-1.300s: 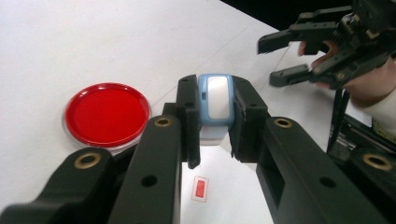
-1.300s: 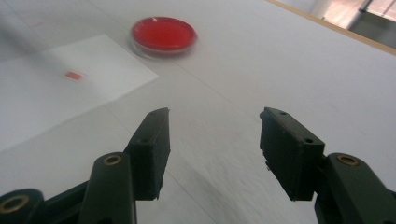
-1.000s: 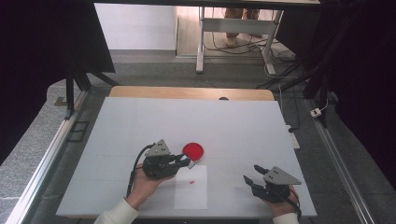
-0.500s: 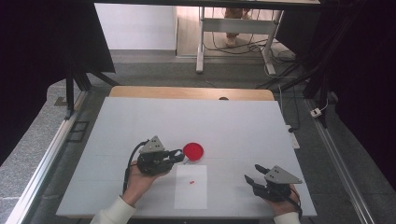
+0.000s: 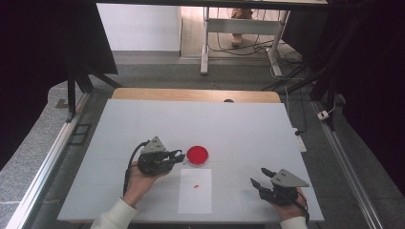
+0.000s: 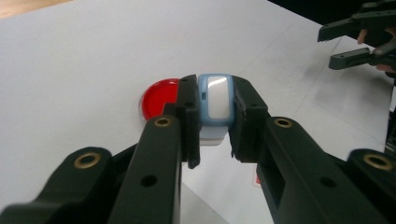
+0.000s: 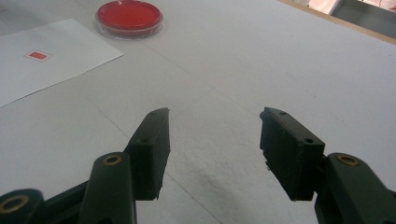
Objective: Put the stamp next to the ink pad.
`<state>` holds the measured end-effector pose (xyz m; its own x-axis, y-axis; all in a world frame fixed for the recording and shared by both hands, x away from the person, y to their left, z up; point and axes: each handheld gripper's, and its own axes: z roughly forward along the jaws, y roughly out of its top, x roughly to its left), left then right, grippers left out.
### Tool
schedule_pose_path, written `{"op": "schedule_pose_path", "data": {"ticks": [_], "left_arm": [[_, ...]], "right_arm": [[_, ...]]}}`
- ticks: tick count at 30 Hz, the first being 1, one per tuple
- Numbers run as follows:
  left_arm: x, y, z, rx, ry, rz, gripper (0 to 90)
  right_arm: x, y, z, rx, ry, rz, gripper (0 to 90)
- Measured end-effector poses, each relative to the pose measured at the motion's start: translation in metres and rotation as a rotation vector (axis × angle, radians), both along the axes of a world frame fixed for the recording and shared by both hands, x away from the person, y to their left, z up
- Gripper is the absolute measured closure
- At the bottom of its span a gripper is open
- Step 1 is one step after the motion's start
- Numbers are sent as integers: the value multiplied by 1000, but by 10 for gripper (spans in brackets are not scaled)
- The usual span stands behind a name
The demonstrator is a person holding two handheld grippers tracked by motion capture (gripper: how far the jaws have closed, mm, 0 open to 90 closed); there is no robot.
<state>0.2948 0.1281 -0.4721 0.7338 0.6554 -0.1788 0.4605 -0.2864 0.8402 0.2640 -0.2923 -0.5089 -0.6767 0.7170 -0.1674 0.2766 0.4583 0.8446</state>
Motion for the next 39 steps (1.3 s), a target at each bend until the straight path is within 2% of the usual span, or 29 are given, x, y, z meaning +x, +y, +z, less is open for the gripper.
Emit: {"op": "schedule_pose_path", "data": {"ticks": [3, 11, 17, 22, 29, 39], "left_arm": [[5, 3, -4, 19, 11, 20, 754], [21, 0, -19, 143, 22, 63, 754], [35, 3, -28, 177, 55, 91, 754], [42, 1, -33, 208, 85, 79, 754], [48, -2, -38, 264, 103, 79, 753], [48, -6, -38, 260, 93, 77, 720]], "right_arm": [[1, 0, -1, -2, 5, 0, 422], [3, 0, -2, -1, 9, 2, 422], [3, 1, -3, -11, 13, 1, 422], [4, 2, -4, -15, 16, -1, 422], [4, 2, -4, -18, 16, -2, 421], [3, 2, -3, -20, 10, -8, 419]]}}
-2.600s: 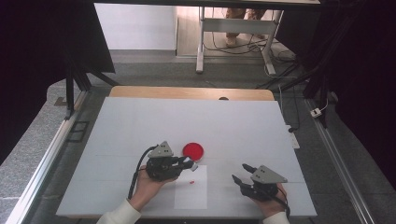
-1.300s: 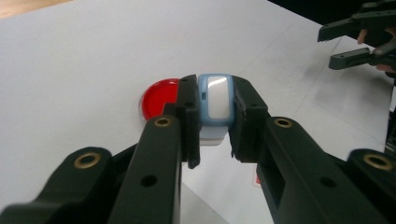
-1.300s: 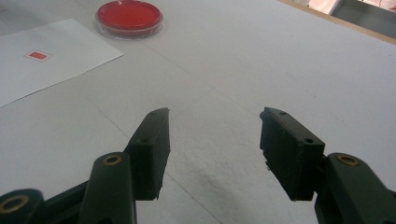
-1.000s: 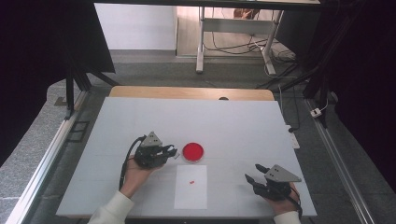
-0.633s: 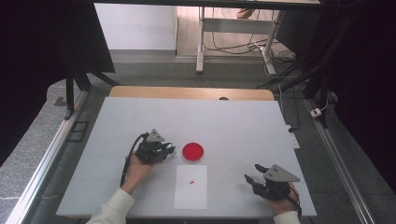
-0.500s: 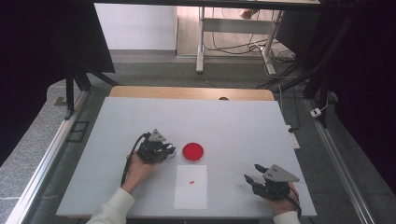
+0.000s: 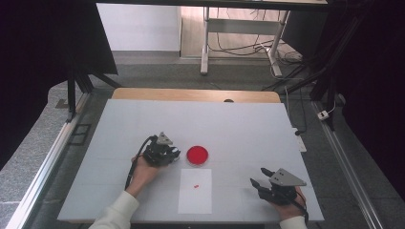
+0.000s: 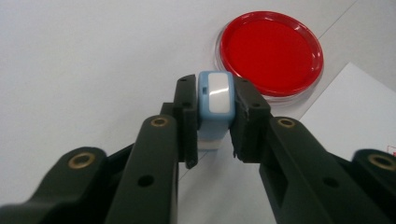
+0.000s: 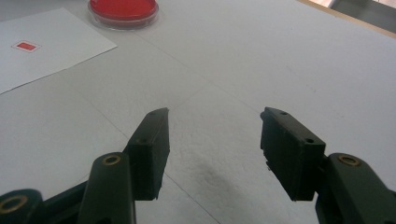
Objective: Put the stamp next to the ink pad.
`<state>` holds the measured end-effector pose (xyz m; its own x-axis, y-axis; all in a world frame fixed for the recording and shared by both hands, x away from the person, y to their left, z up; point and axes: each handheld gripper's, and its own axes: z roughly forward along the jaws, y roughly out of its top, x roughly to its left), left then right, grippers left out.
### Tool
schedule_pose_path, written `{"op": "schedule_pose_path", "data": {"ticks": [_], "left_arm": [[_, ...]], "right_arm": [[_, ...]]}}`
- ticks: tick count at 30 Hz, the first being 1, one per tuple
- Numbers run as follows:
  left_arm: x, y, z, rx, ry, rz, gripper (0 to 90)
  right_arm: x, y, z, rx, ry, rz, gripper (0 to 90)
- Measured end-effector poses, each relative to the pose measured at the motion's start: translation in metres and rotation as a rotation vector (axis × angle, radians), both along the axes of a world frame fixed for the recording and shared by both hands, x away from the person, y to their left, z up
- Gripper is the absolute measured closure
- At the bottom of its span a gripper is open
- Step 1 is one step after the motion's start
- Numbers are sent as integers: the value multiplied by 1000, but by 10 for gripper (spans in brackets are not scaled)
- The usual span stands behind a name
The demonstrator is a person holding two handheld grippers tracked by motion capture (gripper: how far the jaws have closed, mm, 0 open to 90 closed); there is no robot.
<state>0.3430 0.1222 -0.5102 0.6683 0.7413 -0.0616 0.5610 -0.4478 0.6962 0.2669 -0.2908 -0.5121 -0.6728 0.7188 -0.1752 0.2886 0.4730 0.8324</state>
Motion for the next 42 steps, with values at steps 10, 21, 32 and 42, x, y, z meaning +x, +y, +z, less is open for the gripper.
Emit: {"op": "schedule_pose_path", "data": {"ticks": [10, 21, 32, 42], "left_arm": [[-4, 3, 5, -39, -40, 22, 488], [-25, 15, 23, -137, -112, 15, 284], [-69, 43, 22, -148, -142, -23, 274], [-105, 73, 8, -151, -119, -8, 276]], "right_arm": [[0, -1, 1, 2, -5, -1, 418], [1, -2, 1, 12, -12, 4, 416], [3, -6, 2, 16, -16, 6, 414], [6, -8, 2, 30, -29, 45, 412]]}}
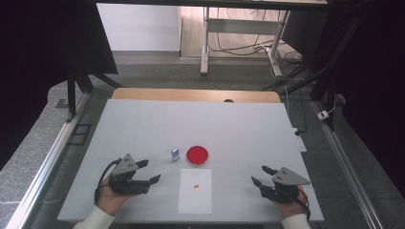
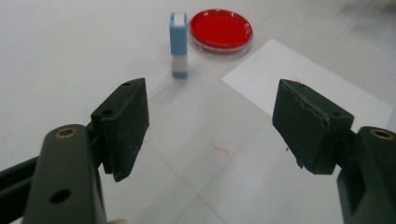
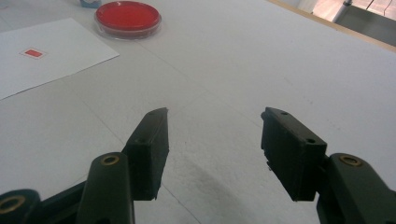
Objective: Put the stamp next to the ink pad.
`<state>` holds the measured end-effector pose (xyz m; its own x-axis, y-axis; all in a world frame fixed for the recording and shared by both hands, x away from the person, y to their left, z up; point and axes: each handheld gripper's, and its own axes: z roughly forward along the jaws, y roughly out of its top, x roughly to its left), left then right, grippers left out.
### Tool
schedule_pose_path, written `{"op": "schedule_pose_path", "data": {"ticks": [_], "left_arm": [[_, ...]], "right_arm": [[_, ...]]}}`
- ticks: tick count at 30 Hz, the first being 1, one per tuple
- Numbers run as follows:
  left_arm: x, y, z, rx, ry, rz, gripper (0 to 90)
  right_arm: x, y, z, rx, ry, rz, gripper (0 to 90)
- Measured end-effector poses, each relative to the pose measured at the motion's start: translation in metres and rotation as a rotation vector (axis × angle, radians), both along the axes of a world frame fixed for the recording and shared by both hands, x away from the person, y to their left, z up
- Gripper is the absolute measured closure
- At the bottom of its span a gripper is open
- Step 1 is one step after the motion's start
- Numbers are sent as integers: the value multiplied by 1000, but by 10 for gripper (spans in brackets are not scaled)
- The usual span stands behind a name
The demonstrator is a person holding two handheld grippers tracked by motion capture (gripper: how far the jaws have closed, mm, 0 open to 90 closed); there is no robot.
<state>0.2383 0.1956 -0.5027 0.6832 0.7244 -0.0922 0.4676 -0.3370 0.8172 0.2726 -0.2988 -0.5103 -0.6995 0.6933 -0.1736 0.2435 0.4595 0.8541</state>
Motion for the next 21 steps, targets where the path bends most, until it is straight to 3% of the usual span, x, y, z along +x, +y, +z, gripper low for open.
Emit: {"op": "schedule_pose_path", "data": {"ticks": [5, 21], "left_arm": [[-7, 6, -3, 6, 1, 5, 278], [-2, 11, -4, -6, 13, 11, 279]], "right_arm": [[2, -2, 0, 6, -1, 14, 412], [3, -5, 0, 22, 4, 15, 411]]}}
